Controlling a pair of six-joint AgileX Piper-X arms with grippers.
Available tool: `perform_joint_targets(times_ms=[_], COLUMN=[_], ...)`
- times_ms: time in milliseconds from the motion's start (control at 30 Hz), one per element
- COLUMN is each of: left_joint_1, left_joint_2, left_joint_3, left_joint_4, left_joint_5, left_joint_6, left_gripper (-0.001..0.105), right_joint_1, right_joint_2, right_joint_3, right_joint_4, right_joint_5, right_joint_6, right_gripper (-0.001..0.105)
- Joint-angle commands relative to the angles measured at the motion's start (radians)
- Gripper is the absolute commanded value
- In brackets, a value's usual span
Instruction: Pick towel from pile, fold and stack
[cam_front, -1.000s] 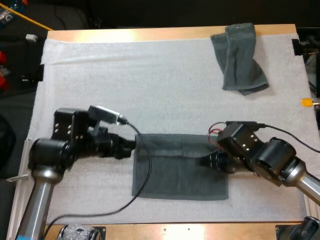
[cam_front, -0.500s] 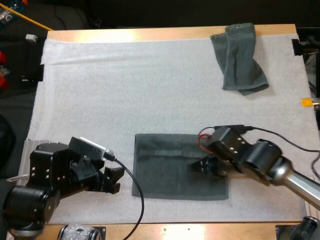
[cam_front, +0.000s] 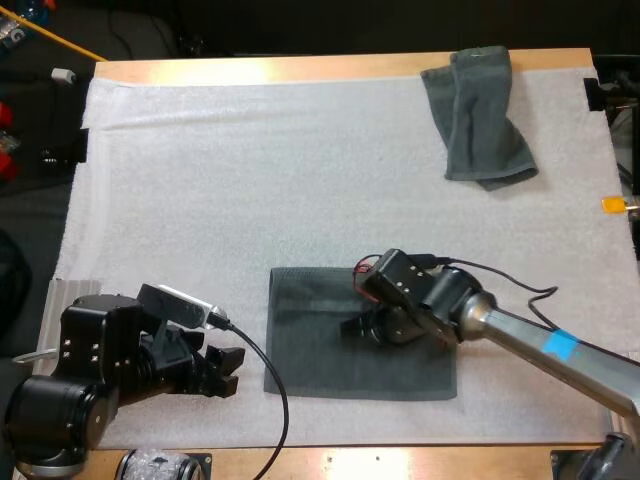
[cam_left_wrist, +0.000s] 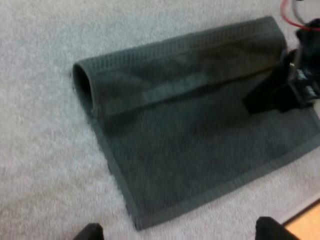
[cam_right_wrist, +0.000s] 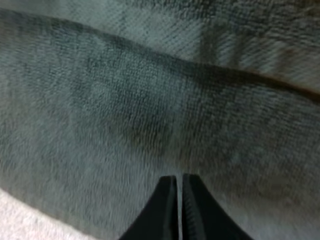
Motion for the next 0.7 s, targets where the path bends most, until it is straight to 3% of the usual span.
perform_joint_targets(times_ms=[0,333,667], left_joint_1=[0.002,0.002,0.002], left_joint_2=[-0.005,-0.005,-0.005], left_joint_3=[-0.005,-0.005,-0.005], left_joint_4=[0.011,0.029,0.029], left_joint_5=[-0.007,-0.007,-0.007], left_joint_6=[-0.010,-0.010,-0.010], left_gripper=[0.059,0.059,0.059], right_joint_1=[0.001,-0.045,-0.143], right_joint_2=[0.012,0.112,0.205], right_joint_3=[-0.007,-0.018,-0.117], right_joint_4=[-0.024,-0.128,-0.147], right_joint_5=[-0.024,-0.007,0.030], right_joint_6=[0.000,0.044,0.064], right_gripper=[0.000,0.000,0.000])
